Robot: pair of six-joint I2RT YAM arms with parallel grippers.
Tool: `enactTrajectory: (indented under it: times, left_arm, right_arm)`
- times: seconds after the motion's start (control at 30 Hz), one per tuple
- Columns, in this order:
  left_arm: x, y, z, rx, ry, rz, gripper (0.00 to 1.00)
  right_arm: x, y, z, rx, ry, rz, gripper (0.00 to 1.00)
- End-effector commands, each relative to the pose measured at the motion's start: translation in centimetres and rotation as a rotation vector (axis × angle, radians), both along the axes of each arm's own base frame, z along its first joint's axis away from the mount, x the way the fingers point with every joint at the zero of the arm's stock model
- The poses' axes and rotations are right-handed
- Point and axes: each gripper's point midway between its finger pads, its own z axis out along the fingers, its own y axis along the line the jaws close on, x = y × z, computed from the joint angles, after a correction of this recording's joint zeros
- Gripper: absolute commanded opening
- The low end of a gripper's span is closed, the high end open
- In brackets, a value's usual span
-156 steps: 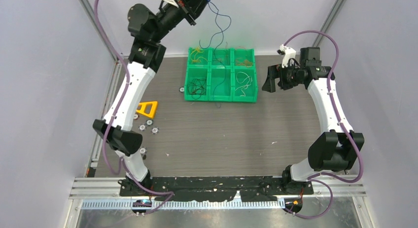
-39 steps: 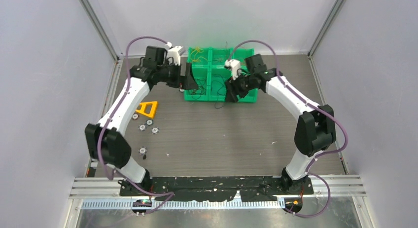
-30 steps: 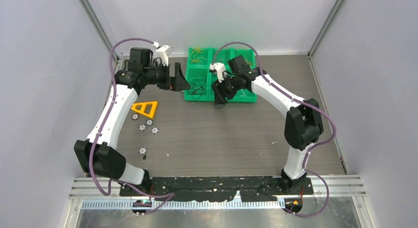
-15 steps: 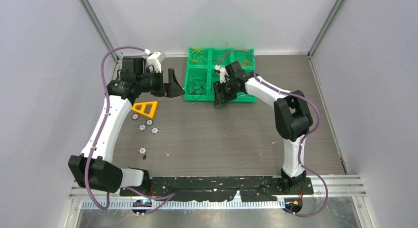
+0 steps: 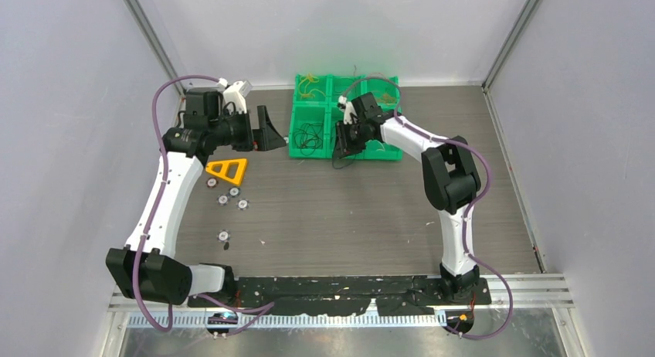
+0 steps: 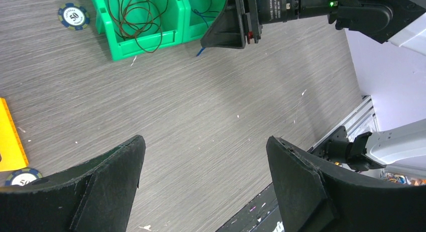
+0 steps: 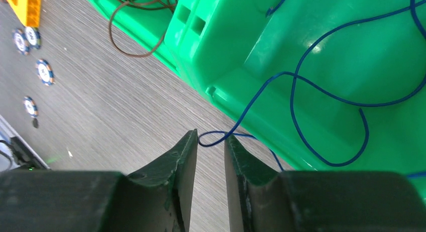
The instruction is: Untangle the cables
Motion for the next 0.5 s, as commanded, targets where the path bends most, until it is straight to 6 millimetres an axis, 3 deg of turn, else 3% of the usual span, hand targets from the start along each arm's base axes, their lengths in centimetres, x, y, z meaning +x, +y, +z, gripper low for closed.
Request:
enactTrajectory:
  times: [0.0, 0.17, 0.47]
  left_arm:
    - [0.1, 0.3, 0.8, -0.004, -0.022, 0.020, 0.92]
    - [0.3, 0.3, 0.8, 0.000, -0.022, 0.020, 0.92]
    - [0.5, 0.2, 0.5, 0.000, -0.009, 0.011, 0.92]
  right_arm:
    - [2.0, 1.4, 2.7, 0.108, -0.034, -0.021, 0.30]
    - [2.8, 0.8, 3.2, 0.126, -0.035, -0.040, 0.07]
    - [5.1, 0.2, 6.2, 0.229, -0.113, -0.062, 0.05]
